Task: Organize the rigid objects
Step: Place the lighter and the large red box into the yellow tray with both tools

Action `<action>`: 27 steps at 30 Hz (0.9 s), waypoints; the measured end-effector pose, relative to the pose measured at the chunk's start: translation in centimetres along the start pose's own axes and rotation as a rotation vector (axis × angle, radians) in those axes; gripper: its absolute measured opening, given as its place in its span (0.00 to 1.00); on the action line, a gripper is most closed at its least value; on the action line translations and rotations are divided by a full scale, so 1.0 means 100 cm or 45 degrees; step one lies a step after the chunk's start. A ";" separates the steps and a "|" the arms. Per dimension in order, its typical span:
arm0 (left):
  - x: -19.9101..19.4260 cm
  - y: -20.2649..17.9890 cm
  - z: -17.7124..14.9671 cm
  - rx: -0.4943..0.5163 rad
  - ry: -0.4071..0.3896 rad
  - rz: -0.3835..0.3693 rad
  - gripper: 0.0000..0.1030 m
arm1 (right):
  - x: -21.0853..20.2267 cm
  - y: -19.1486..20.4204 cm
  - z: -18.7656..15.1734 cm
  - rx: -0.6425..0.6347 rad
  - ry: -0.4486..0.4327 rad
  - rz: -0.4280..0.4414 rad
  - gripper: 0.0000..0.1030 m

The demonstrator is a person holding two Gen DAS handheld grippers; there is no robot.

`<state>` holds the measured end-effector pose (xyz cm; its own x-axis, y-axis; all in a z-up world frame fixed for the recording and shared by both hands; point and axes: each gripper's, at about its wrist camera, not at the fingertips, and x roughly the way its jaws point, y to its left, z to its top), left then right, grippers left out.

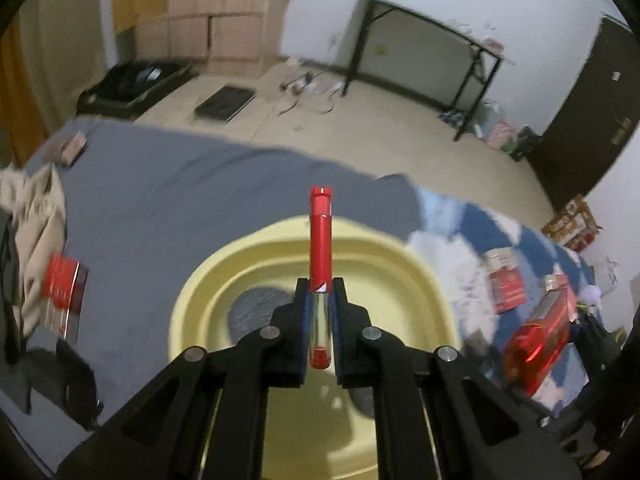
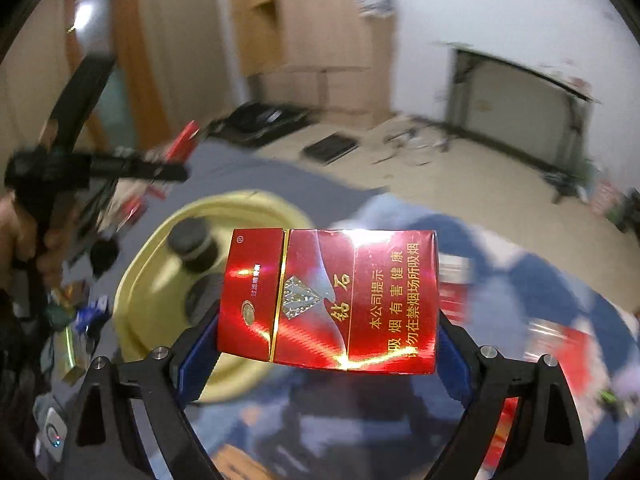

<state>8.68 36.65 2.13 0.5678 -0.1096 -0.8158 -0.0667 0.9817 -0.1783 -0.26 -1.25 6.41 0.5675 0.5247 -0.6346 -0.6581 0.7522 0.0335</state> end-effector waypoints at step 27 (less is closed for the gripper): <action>0.024 0.003 -0.004 -0.200 0.019 -0.137 0.98 | 0.150 0.034 0.086 -0.065 0.291 -0.042 0.99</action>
<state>9.70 36.58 -0.05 0.5665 -0.2158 -0.7953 -0.1342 0.9280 -0.3474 10.26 12.65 3.67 0.4661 0.3918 -0.7933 -0.6683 0.7434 -0.0255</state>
